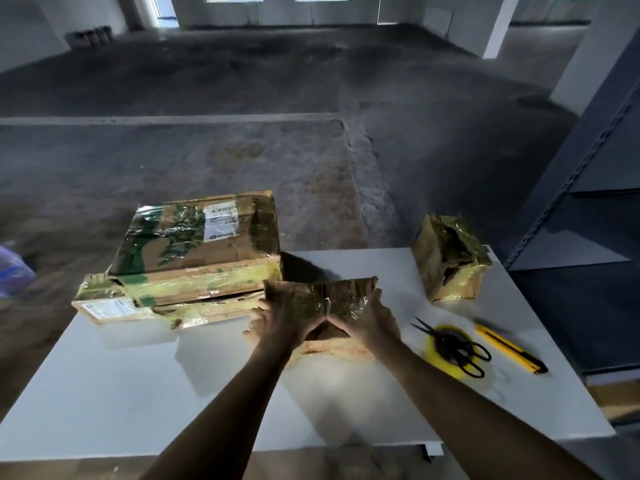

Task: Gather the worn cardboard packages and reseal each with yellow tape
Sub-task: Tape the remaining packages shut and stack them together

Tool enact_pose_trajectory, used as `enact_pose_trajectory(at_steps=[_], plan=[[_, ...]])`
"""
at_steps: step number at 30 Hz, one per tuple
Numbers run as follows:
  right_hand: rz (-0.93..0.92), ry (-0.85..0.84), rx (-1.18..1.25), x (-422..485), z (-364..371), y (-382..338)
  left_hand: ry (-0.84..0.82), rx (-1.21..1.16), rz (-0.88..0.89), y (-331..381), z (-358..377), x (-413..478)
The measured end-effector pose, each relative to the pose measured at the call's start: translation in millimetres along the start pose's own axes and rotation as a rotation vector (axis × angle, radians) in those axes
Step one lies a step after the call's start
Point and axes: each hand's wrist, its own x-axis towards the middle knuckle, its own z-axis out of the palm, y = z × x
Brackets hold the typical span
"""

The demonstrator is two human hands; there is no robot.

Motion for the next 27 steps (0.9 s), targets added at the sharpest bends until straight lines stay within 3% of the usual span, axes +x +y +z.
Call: enact_pose_trajectory(at_steps=[7, 12, 15, 20, 27], plan=[[0.033, 0.136, -0.017, 9, 9, 3, 0.165, -0.036, -0.016, -7, 5, 2], [-0.083, 0.179, -0.01, 8, 6, 19, 0.312, -0.059, 0.085, -18, -3, 6], [-0.09, 0.194, 0.022, 9, 3, 20, 0.31, -0.077, 0.054, -23, -6, 7], [0.122, 0.025, 0.078, 10, 3, 7, 0.092, -0.199, -0.017, -23, -3, 10], [0.053, 0.221, -0.131, 12, 9, 9, 0.273, -0.213, 0.002, -21, 2, 12]])
